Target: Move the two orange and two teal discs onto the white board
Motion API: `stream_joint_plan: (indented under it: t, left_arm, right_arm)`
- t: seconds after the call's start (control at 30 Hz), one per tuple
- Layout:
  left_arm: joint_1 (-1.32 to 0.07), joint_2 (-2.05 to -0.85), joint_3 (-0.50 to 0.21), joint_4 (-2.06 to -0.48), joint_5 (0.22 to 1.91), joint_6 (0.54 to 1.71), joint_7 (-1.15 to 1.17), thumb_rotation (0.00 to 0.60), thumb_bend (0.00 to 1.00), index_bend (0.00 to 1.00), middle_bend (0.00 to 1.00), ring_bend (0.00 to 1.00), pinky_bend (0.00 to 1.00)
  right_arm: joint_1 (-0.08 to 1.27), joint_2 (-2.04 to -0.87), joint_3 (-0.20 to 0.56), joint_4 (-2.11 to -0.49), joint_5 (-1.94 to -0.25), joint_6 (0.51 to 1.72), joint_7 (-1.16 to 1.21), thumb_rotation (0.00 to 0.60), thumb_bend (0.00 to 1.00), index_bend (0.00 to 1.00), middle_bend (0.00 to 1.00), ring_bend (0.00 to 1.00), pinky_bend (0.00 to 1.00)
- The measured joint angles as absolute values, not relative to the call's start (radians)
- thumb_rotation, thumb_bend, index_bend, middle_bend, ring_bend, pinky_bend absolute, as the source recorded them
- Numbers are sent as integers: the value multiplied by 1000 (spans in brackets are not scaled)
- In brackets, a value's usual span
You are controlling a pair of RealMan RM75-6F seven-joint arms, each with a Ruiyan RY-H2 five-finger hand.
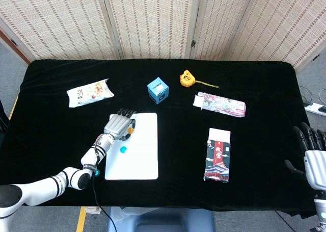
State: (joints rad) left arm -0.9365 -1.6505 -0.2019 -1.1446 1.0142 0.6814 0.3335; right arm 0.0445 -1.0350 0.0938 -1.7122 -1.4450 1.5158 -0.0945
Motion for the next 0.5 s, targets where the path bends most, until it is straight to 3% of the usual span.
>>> stream_joint_plan:
  t: [0.2,0.5]
  left_arm:
    - [-940,-1653,-192,-1133,1001,683,336,600,435,450,85,0,0]
    - [-939,-1649,-182,-1135,1001,684,317,600,435,320,85,0,0]
  right_arm:
    - [42,-1035,94,-1713,-1444,1518,-95,600,269,0,0,0,0]
    - [41,-1037,94,-1715,-1445,1521,-99,600,269,0,0,0,0]
